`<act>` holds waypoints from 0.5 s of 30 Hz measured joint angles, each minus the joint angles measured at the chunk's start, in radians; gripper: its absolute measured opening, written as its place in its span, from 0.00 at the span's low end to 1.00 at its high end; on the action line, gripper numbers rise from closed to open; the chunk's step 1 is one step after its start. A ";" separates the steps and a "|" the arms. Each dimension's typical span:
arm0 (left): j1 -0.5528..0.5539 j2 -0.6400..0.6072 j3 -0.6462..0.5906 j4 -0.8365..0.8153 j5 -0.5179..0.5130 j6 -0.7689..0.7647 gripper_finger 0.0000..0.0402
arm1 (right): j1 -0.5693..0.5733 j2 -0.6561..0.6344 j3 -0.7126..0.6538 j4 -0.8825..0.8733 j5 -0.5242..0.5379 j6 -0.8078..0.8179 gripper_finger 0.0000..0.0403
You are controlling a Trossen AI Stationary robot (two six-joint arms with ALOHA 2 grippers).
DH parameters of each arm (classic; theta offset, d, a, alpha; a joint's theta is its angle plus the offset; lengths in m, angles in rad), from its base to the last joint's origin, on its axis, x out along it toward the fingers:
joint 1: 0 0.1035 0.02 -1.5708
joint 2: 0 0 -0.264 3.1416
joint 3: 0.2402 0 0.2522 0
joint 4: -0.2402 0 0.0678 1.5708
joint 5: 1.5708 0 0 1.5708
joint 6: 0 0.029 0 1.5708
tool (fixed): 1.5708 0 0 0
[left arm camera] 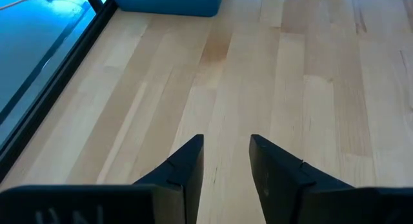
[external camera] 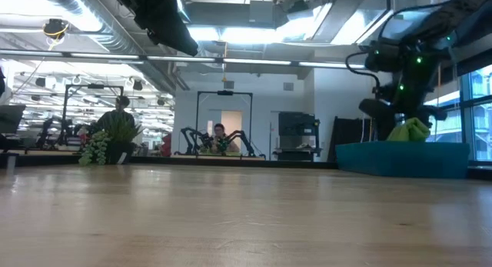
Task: Roll microfiber towels into tight, uniform cylinder then place into a basket
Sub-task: Put the green towel into the blue bin
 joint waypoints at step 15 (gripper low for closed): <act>0.000 0.000 0.000 0.000 0.000 -0.004 0.29 | 0.000 -0.001 0.021 -0.074 -0.052 0.047 0.66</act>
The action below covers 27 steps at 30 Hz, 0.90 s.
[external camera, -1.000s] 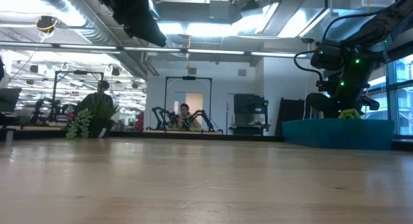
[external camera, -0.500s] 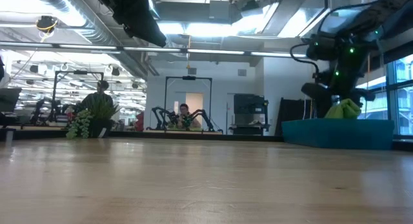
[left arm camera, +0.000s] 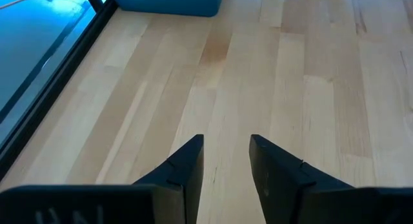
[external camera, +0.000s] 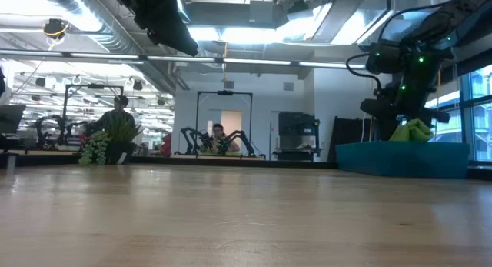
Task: Roll microfiber towels into tight, uniform cylinder then place into a basket
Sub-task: Put the green towel into the blue bin
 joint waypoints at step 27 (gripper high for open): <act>0.000 0.000 0.000 0.000 0.000 -0.004 0.29 | 0.000 0.000 -0.103 0.172 -0.142 -0.005 0.66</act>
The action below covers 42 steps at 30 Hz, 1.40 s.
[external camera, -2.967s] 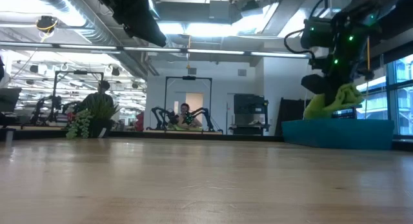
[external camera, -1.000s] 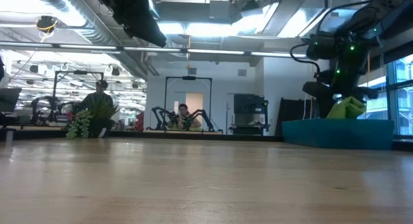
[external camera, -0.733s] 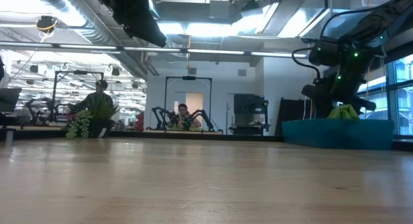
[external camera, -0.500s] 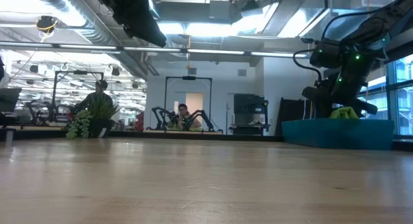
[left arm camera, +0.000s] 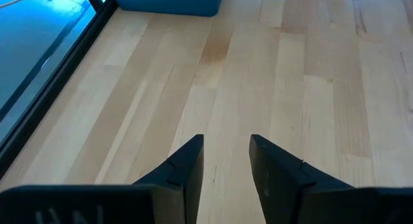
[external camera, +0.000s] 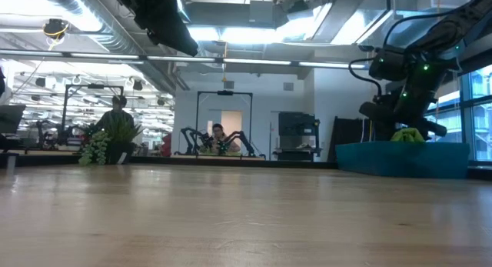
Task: Roll microfiber towels into tight, uniform cylinder then place into a basket
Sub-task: Put the green towel into the blue bin
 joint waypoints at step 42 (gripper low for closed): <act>0.000 0.000 0.000 0.000 0.007 0.008 0.29 | -0.011 0.001 0.000 0.010 0.056 -0.145 0.66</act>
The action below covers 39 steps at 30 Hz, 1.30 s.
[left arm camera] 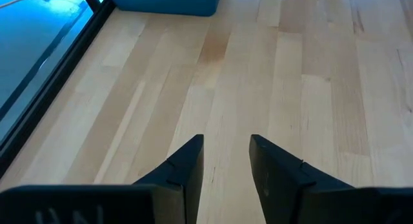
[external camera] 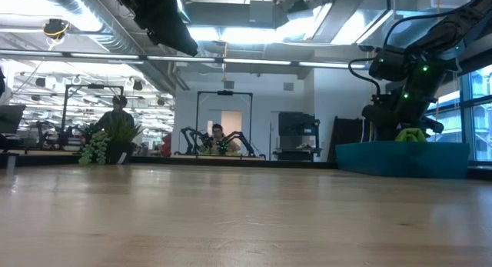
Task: Roll microfiber towels into tight, uniform cylinder then place into a basket
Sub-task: Put the green towel into the blue bin
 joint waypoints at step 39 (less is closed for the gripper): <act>0.000 0.000 0.000 0.000 0.000 0.000 0.29 | 0.001 0.000 0.000 -0.001 0.000 0.017 0.66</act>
